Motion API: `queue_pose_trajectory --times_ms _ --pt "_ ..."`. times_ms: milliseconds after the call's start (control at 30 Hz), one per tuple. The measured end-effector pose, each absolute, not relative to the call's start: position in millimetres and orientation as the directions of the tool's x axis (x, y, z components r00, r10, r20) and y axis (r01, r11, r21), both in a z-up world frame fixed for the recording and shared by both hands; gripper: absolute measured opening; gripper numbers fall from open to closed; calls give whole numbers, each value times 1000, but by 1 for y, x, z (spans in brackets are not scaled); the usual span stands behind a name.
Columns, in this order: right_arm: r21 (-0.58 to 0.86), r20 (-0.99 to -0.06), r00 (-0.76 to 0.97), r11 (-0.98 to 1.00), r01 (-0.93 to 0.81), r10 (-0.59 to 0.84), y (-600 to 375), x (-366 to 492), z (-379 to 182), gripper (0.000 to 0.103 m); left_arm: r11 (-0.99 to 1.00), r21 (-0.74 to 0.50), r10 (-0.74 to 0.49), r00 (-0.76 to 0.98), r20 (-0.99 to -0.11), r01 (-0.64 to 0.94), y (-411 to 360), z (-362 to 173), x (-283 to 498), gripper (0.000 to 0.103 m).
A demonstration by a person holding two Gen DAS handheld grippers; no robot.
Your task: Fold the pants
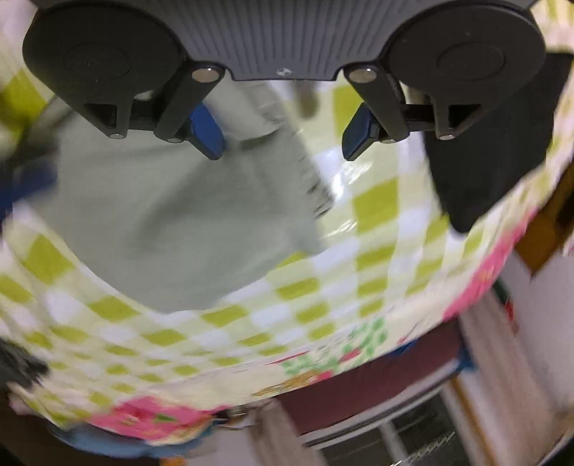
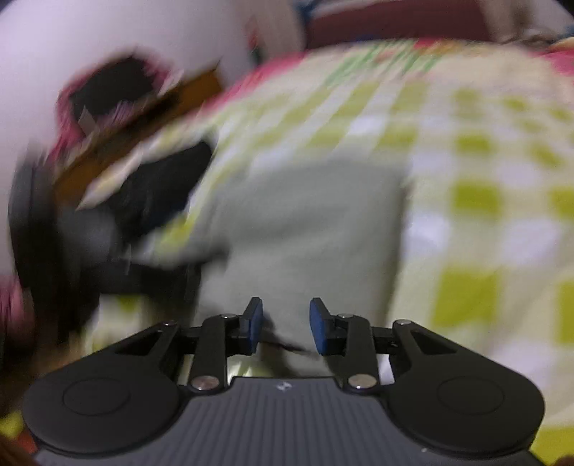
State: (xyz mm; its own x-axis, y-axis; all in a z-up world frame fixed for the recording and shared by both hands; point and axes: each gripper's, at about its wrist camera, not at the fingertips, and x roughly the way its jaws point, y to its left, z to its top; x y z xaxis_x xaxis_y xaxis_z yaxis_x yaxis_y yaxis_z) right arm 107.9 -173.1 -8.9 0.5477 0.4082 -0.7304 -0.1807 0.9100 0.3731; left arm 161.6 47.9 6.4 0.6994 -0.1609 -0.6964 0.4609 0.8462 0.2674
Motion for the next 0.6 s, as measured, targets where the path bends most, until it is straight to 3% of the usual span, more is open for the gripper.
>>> queue_pose_trajectory --times_ms 200,333,433,533,600 --pt "407 -693 594 902 -143 407 -182 103 4 33 891 289 -91 761 -642 350 76 31 149 89" --pt "388 -647 648 905 -176 403 -176 104 19 36 907 247 -140 799 -584 340 60 44 164 89" --pt "423 -676 614 897 -130 408 -168 118 0 37 889 296 -125 809 -575 349 31 28 186 89" --pt "405 -707 588 906 -121 394 -159 112 -16 35 866 390 -15 796 -605 313 23 -2 208 91" --pt "425 -700 590 899 -109 403 -165 105 -18 35 879 366 -26 796 -605 307 35 -7 206 93"
